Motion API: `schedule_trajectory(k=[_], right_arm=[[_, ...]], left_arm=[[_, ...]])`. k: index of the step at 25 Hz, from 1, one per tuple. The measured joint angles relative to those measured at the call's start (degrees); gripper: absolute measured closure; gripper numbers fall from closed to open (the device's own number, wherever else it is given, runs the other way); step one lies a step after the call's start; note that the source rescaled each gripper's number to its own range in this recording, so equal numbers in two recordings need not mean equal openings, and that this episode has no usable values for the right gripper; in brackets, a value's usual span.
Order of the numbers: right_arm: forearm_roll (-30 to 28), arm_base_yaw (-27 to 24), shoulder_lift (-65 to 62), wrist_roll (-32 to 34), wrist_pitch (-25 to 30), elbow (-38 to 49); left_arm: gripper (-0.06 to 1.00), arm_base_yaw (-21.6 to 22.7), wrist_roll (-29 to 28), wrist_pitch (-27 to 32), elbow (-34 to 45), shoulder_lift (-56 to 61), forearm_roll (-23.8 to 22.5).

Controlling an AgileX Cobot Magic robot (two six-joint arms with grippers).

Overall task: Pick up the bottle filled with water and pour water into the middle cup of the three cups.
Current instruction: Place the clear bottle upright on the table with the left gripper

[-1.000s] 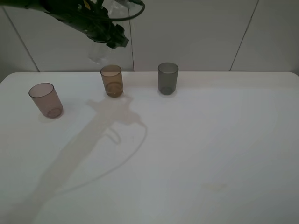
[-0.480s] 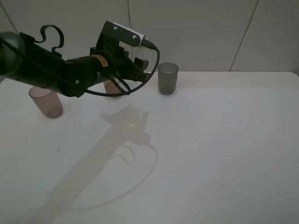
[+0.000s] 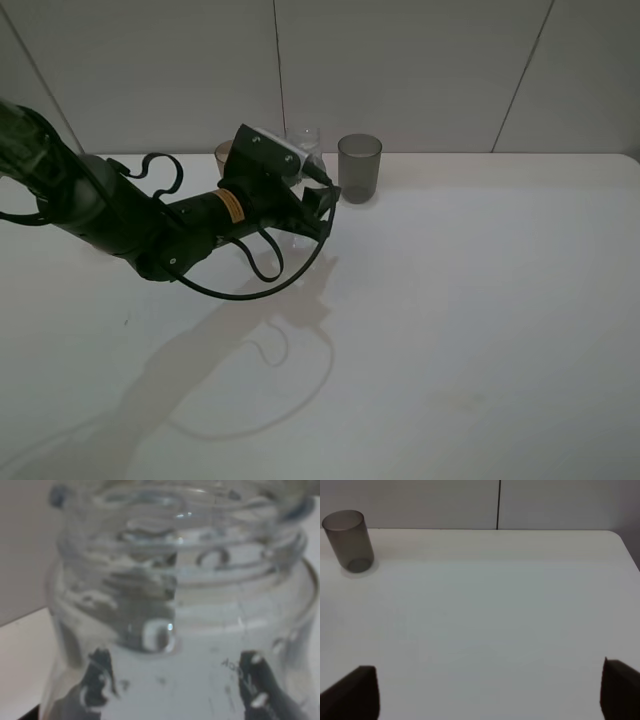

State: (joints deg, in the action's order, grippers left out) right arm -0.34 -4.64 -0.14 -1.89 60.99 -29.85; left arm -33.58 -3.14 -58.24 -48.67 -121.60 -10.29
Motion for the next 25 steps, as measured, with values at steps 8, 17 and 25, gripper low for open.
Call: schedule_trajectory(k=[8,17,25], right_arm=[[0.0,0.0,0.0,0.0,0.0,0.0],[0.3,0.0,0.0,0.0,0.0,0.0],[0.3,0.0,0.0,0.0,0.0,0.0]], left_arm=[[0.92,0.0,0.4,-0.1,0.2,-4.4,-0.9],[0.31,0.0,1.9,0.1,0.2,-4.4,-1.7],[-0.02,0.0,2.8,0.2,0.2,-4.1,-1.7]])
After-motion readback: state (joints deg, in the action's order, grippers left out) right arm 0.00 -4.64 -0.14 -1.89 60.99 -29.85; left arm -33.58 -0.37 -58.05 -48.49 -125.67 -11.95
